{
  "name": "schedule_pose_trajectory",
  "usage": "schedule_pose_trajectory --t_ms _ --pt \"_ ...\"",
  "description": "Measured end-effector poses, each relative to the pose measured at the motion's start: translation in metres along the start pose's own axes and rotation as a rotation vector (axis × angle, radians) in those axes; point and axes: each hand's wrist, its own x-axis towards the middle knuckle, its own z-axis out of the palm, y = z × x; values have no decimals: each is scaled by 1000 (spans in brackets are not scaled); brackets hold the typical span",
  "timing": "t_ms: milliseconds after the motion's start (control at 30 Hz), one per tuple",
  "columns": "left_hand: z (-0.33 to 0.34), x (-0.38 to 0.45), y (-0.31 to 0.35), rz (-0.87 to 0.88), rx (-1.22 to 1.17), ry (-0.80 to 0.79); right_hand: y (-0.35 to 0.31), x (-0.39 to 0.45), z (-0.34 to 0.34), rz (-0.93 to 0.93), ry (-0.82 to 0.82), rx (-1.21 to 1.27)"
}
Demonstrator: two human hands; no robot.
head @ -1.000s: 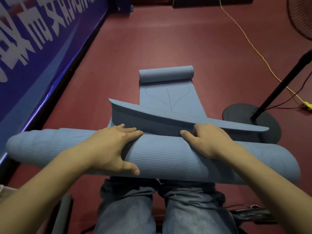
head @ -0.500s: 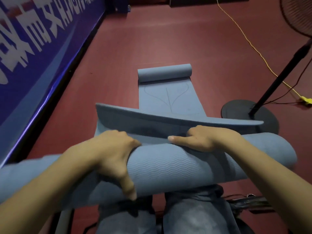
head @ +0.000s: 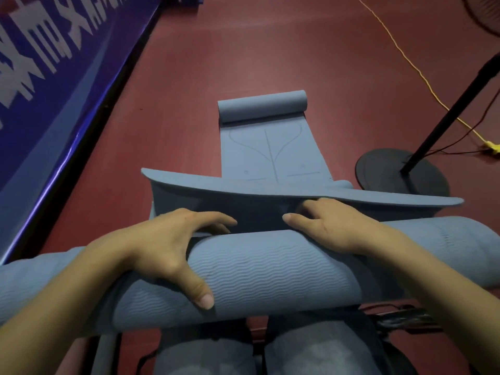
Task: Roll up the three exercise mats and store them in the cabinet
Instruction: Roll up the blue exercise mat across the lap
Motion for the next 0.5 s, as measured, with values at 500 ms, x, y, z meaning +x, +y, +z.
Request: schedule_pose_trajectory --t_ms 500 --pt "-9 5 -13 48 168 498 20 -11 14 -53 291 -223"
